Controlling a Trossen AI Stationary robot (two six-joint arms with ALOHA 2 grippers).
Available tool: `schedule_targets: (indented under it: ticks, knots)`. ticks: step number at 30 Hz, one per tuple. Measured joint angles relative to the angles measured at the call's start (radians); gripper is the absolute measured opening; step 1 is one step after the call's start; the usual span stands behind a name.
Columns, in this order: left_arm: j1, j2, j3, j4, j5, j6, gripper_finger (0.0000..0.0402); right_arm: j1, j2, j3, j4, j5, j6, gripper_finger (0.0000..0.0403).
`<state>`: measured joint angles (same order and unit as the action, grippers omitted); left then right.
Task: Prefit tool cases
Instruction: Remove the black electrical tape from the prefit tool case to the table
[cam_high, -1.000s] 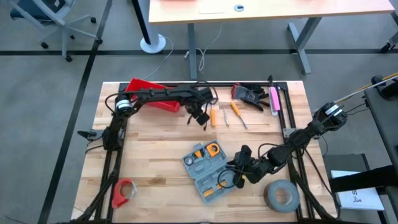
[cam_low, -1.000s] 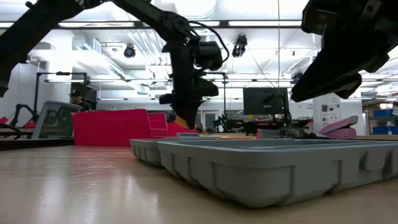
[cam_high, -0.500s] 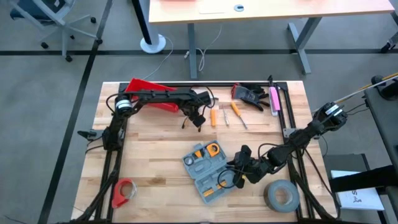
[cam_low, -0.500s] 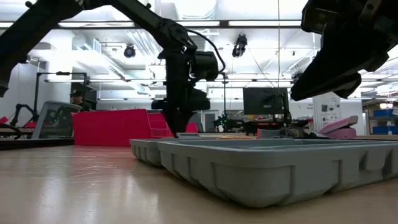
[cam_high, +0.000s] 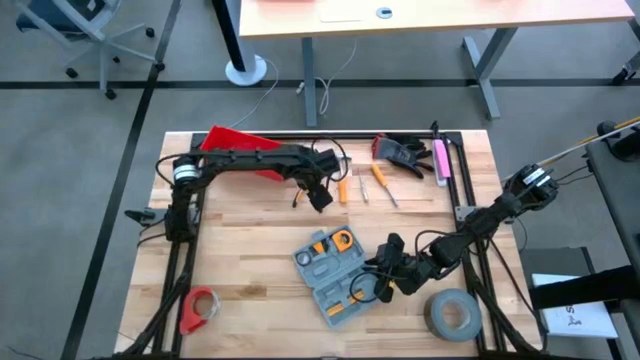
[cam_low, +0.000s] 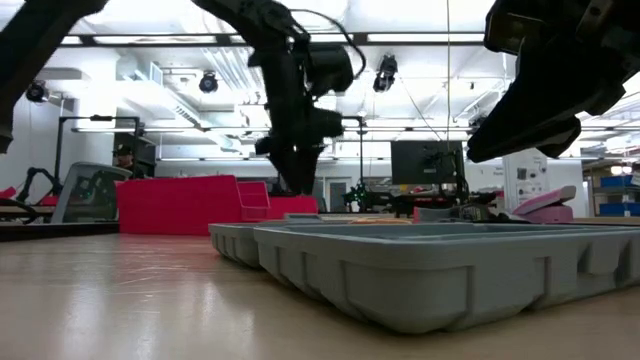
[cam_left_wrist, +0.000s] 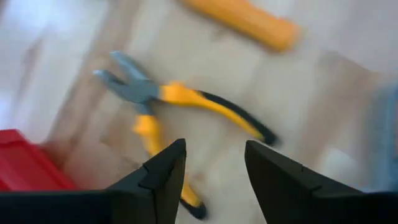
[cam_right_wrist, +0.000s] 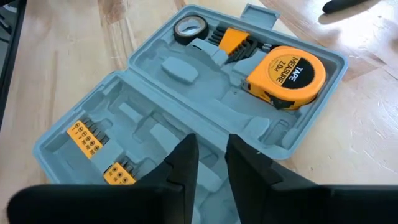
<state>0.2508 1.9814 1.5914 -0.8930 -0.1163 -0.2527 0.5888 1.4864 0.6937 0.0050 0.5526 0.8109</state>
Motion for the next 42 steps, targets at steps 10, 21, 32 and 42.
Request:
schedule_targets:
  ticks: [10,21,32,42]
  knots:
    - [-0.183,-0.144,-0.167,0.109,0.055,0.015,0.0148,0.0,-0.001,0.0,-0.029,-0.042,0.028,0.0064]
    - [-0.301,-0.136,-0.294,0.3,0.061,-0.026,0.0133,0.0,0.002,0.0,-0.065,-0.166,0.05,0.0088]
    - [-0.336,-0.136,-0.301,0.342,0.13,-0.019,0.0119,0.0,0.003,0.0,-0.078,-0.237,0.081,0.008]
    - [-0.397,-0.123,-0.296,0.343,0.13,-0.024,0.012,-0.007,0.003,0.0,-0.098,-0.265,0.088,0.0086]
